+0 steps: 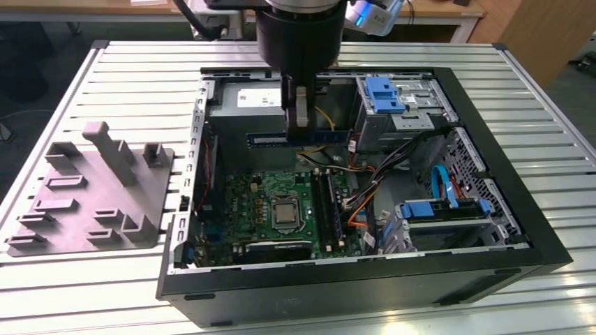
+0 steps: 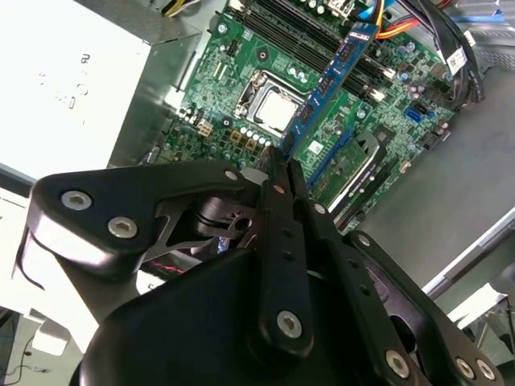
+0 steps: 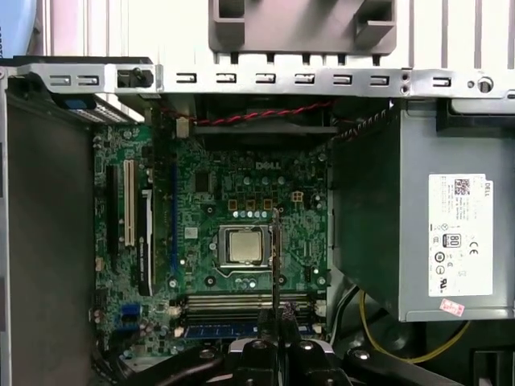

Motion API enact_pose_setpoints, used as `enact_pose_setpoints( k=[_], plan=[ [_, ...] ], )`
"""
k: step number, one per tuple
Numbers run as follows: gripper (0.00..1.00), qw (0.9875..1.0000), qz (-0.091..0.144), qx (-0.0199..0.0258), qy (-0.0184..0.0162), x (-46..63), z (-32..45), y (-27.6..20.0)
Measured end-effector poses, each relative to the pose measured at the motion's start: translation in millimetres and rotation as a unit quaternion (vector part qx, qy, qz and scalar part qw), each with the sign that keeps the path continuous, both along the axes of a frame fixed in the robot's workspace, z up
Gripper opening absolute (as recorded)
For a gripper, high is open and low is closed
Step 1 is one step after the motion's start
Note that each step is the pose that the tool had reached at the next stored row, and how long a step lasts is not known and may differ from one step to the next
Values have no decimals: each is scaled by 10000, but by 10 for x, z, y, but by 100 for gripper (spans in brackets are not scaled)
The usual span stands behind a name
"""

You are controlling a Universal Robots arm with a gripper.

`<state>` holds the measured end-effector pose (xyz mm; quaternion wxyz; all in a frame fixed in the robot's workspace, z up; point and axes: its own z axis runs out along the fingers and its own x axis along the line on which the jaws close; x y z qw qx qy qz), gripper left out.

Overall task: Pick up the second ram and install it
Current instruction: 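Pick up the second ram and move it above second insertion slot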

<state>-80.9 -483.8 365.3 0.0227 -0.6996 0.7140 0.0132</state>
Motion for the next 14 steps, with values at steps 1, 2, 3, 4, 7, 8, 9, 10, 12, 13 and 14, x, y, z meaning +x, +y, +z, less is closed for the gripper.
enact_pose_setpoints(
  k=[1, 2, 3, 4, 7, 8, 9, 10, 12, 13, 14],
  plan=[
    [13, 10000, 0, 0, 4, 6, -19, 0],
    [13, 10000, 0, 0, 7, 10, -37, 0],
    [13, 10000, 0, 0, 9, 11, -53, 0],
    [13, 10000, -1, 0, 11, 11, -67, 1],
    [13, 10000, -1, 0, 14, 12, -104, 0],
    [13, 10000, -2, 0, 15, 12, -116, 0],
    [13, 10000, -2, 0, 15, 12, -126, 0],
    [13, 10000, -2, 0, 15, 12, -136, 0],
    [13, 10000, -2, 0, 15, 13, -152, 0],
    [13, 10000, -2, 0, 15, 13, -159, 0],
    [13, 10000, -3, 0, 15, 13, -165, 0]
  ],
)
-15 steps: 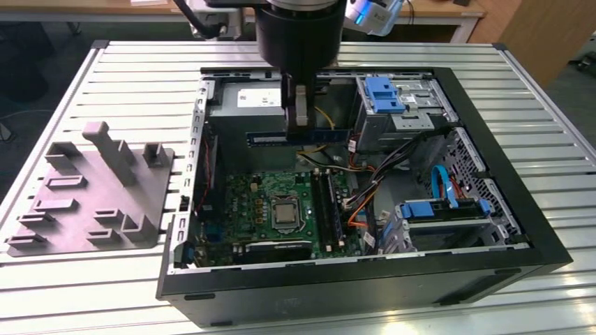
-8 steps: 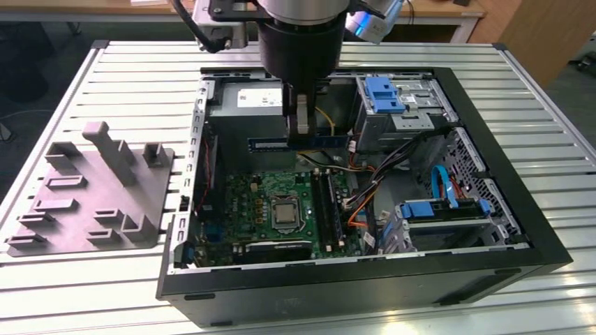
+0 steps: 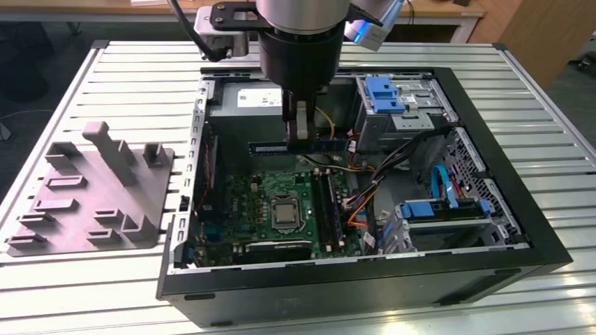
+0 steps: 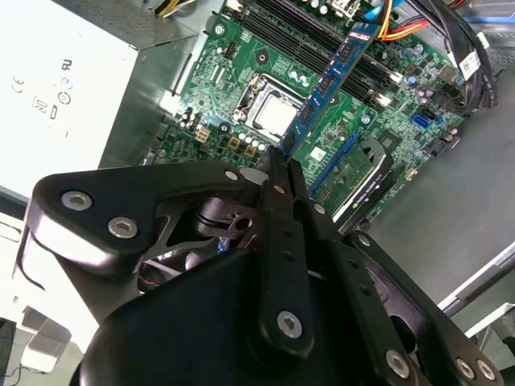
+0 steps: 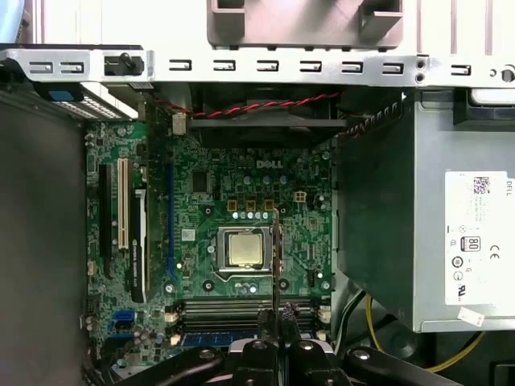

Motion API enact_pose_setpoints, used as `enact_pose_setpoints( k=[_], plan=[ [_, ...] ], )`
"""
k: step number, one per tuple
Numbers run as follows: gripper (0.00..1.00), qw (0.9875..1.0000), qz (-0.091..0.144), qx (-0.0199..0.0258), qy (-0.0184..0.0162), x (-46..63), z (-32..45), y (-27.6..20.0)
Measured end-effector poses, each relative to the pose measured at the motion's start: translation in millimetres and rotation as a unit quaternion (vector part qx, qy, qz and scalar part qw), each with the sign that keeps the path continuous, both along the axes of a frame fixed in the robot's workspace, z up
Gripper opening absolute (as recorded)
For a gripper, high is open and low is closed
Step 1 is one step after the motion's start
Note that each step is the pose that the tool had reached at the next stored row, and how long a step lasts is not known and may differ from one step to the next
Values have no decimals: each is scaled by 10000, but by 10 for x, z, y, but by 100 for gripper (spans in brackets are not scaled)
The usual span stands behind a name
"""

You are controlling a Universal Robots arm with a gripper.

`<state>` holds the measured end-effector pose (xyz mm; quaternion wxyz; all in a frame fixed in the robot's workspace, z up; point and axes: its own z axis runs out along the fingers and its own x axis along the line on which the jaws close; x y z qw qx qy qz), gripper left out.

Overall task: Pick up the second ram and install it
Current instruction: 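Pick up the second ram and move it above second insertion slot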

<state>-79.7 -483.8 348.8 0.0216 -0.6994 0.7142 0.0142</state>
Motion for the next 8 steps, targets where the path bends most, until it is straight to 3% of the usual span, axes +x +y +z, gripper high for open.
enact_pose_setpoints(
  k=[8],
  plan=[
    [13, 10000, 0, 1, 1, 0, -33, 0]
  ],
)
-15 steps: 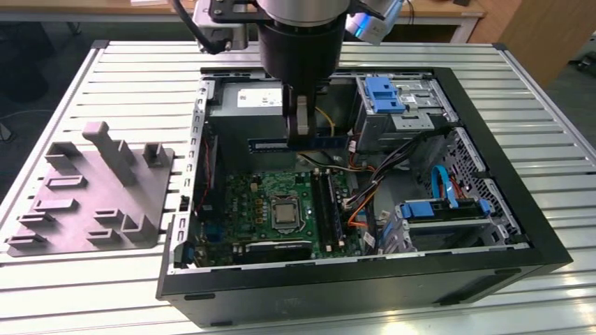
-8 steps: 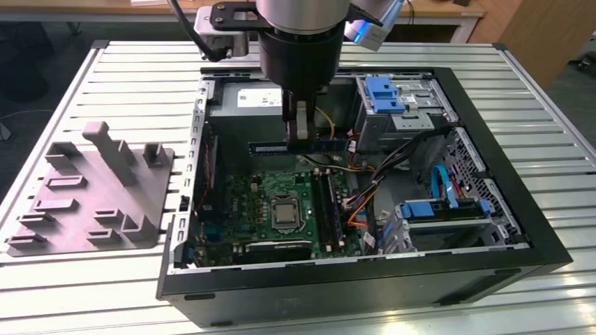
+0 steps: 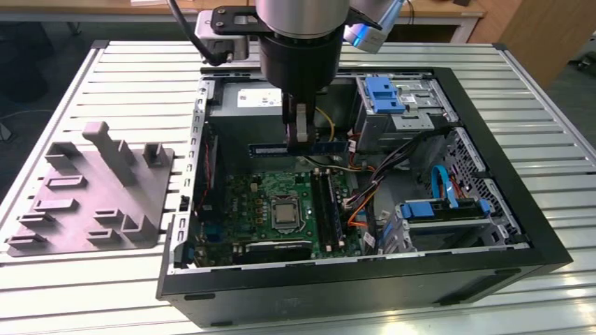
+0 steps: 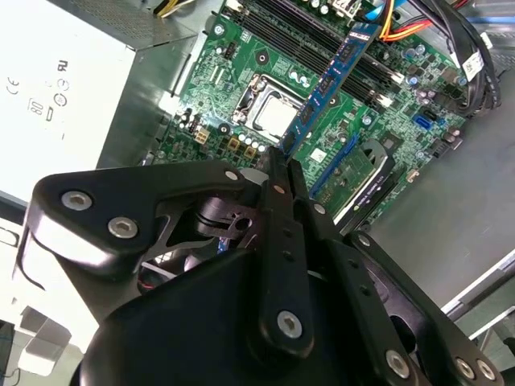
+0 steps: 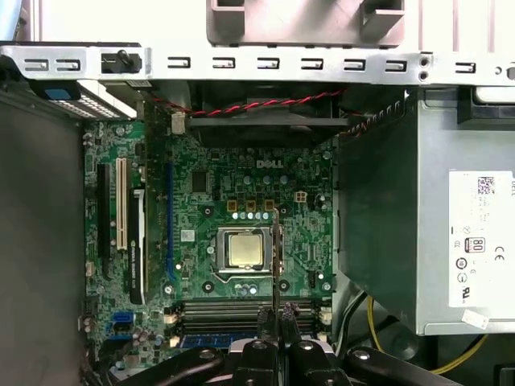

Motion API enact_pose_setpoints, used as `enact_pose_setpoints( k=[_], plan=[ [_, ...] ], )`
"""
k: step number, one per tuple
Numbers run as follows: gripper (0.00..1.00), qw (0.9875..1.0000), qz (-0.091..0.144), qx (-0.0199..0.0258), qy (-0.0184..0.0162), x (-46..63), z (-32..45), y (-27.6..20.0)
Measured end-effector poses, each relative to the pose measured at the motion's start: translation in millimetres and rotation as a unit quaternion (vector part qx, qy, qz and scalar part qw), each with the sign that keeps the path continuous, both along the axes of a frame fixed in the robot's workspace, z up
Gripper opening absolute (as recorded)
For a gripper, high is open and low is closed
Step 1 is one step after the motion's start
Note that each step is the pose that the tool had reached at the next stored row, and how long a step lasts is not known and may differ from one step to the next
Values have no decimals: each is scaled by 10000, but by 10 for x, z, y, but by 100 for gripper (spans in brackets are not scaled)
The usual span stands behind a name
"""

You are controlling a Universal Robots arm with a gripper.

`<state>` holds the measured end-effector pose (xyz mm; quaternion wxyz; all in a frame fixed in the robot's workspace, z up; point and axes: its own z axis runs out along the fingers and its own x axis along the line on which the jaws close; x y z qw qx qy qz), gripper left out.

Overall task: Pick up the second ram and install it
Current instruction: 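Pick up the second ram and move it above second insertion slot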

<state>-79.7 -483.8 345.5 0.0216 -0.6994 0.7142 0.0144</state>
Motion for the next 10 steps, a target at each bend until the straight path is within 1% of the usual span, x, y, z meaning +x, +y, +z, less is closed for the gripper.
enact_pose_setpoints(
  k=[10],
  plan=[
    [13, 10000, 0, 1, -1, 0, -20, 0]
  ],
)
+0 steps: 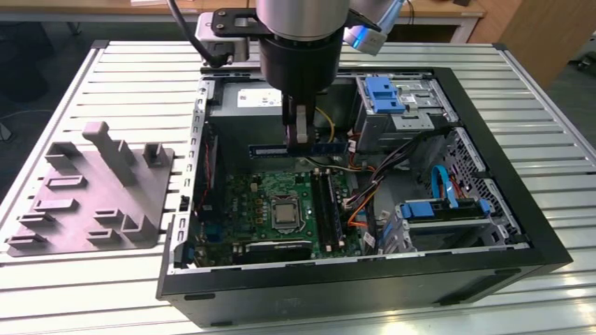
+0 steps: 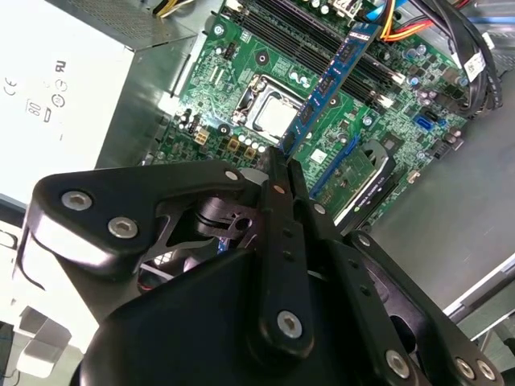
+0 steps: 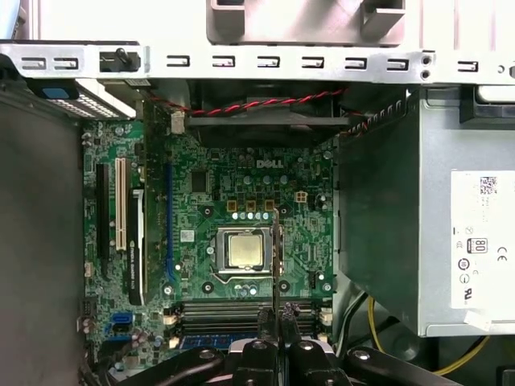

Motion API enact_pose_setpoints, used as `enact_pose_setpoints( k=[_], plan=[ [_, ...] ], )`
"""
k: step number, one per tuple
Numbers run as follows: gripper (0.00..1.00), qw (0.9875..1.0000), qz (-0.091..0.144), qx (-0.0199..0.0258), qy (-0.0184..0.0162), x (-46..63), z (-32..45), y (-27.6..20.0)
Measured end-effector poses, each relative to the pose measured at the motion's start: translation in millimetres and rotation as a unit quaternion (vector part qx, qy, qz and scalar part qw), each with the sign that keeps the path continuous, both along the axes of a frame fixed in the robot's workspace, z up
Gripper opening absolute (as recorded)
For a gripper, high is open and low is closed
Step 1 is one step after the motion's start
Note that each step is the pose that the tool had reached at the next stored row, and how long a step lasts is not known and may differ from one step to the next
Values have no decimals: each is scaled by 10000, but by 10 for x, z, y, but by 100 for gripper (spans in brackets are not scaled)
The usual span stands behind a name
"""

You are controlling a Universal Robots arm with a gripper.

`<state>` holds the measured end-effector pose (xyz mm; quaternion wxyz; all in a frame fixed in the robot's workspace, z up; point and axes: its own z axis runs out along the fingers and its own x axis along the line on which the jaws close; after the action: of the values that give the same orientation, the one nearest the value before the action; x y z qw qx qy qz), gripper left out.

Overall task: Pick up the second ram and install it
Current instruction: 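Pick up the second ram and move it above second insertion slot, then insert the second ram into the second slot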

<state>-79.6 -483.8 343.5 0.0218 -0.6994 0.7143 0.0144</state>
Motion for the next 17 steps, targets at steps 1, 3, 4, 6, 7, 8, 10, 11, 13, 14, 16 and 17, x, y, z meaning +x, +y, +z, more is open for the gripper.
enact_pose_setpoints(
  k=[1, 3, 4, 6, 7, 8, 10, 11, 13, 14, 16, 17],
  plan=[
    [13, 10000, 0, 0, 0, 0, -5, 0],
    [13, 10000, 0, -1, 1, 0, -7, 0],
    [13, 10000, 0, -2, 1, 0, -6, -1],
    [13, 10000, 0, -1, 1, 0, -21, 0],
    [13, 10000, 0, -1, 1, 0, -21, 0],
    [13, 10000, 0, -1, 1, 0, -22, 0],
    [13, 10000, 0, -1, 1, 0, -22, 0],
    [13, 10000, 0, -1, 1, 0, -22, 0],
    [13, 10000, -8, -1, 1, 0, -23, 0],
    [13, 10000, -12, -1, 1, 0, -23, 0],
    [13, 10000, -12, -1, 1, 0, -23, 0],
    [13, 10000, -12, -1, 1, 0, -23, 0]
  ],
)
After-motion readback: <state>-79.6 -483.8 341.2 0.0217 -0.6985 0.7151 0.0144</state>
